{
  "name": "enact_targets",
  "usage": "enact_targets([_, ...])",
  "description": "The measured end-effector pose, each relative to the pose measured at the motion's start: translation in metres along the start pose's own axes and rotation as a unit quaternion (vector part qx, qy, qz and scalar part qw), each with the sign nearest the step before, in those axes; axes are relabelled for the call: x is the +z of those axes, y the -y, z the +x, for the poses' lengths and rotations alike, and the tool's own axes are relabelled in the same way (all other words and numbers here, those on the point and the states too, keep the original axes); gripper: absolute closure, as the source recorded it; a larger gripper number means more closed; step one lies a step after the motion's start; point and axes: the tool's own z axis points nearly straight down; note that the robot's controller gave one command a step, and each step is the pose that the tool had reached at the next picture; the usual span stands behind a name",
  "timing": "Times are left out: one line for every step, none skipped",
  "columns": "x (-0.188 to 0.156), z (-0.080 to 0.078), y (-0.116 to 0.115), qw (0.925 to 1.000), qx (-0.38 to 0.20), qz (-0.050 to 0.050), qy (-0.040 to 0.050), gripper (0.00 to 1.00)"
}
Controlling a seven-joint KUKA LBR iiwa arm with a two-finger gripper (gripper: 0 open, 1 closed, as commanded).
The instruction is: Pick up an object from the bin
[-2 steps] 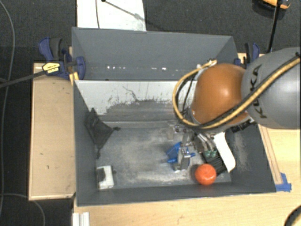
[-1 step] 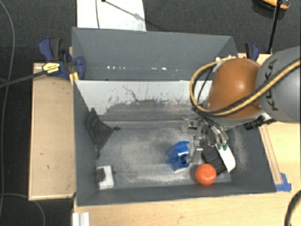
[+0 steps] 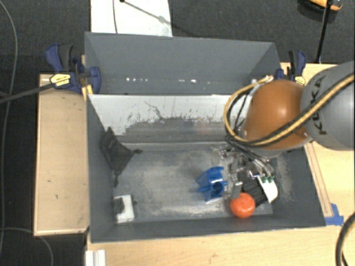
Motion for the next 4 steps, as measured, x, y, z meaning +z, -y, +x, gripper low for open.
enact_targets([0.0570, 0.0011, -0.0160, 0.9960, 0.090, 0.001, -0.0010, 0.00])
enact_targets([0.0650, -0.0008, -0.0188, 0.9976, 0.070, 0.001, -0.0010, 1.00])
enact_targets([0.0629, -0.0004, -0.0191, 0.9977, 0.068, 0.001, -0.0005, 1.00])
enact_targets([0.0565, 0.0002, -0.0191, 0.9977, 0.067, 0.001, -0.0013, 1.00])
